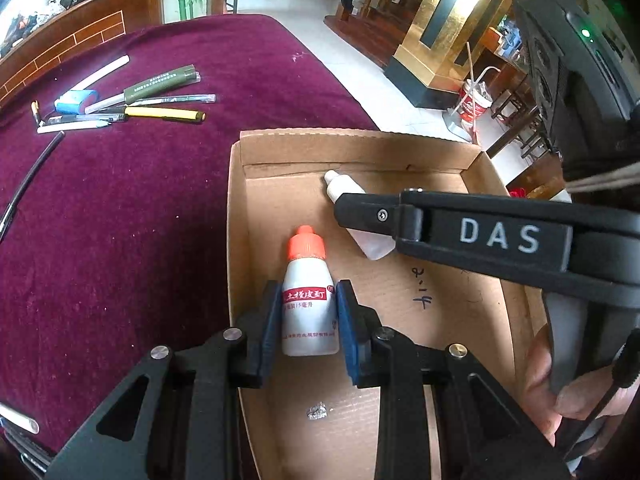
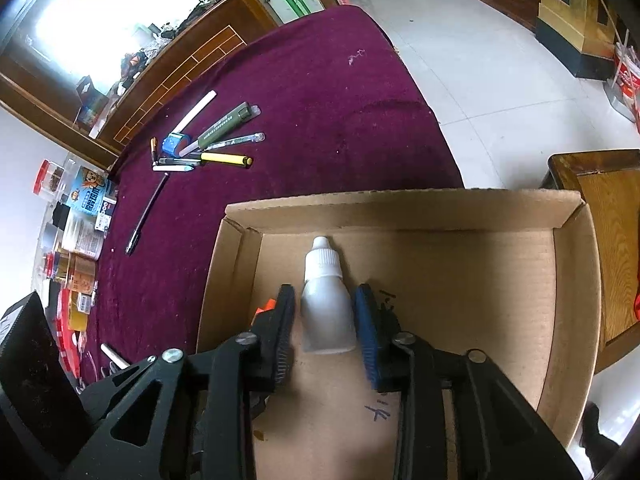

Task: Organize rigid objects
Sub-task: 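Lower both bottles into the tray and open both grippers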

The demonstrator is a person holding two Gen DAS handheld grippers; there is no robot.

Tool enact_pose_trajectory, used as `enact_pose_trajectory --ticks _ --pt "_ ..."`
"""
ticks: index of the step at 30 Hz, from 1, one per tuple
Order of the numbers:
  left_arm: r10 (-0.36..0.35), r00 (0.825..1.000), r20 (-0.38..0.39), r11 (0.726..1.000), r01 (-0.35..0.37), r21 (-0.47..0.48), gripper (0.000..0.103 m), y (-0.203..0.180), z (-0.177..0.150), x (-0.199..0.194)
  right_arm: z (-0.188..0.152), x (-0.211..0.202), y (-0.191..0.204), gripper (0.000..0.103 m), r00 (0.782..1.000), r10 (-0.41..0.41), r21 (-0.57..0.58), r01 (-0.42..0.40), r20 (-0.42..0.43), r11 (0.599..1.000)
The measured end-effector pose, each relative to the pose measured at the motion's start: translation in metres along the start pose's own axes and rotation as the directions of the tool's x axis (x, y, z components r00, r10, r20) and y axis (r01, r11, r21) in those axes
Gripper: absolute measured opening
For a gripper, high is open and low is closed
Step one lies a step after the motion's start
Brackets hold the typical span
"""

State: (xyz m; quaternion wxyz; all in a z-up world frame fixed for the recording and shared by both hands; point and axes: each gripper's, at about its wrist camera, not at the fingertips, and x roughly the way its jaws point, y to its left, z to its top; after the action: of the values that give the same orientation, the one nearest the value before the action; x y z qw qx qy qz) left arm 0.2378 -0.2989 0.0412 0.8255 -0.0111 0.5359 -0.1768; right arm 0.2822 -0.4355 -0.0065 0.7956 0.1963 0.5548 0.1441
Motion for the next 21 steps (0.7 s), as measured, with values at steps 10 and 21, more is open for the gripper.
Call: enact_pose_trajectory --ticks 10,21 --pt "-0.012 1.000 0.017 1.000 0.012 0.013 0.025 -0.001 -0.014 -0.027 -0.032 -0.047 0.005 0.035 0.996 0.018 0.016 -0.020 0.084 1.000" --pt "-0.073 0.993 0.088 0.996 0.069 0.049 0.025 -0.004 -0.050 -0.085 -0.096 -0.101 0.037 0.038 0.985 0.055 -0.014 -0.053 0.165 0.998"
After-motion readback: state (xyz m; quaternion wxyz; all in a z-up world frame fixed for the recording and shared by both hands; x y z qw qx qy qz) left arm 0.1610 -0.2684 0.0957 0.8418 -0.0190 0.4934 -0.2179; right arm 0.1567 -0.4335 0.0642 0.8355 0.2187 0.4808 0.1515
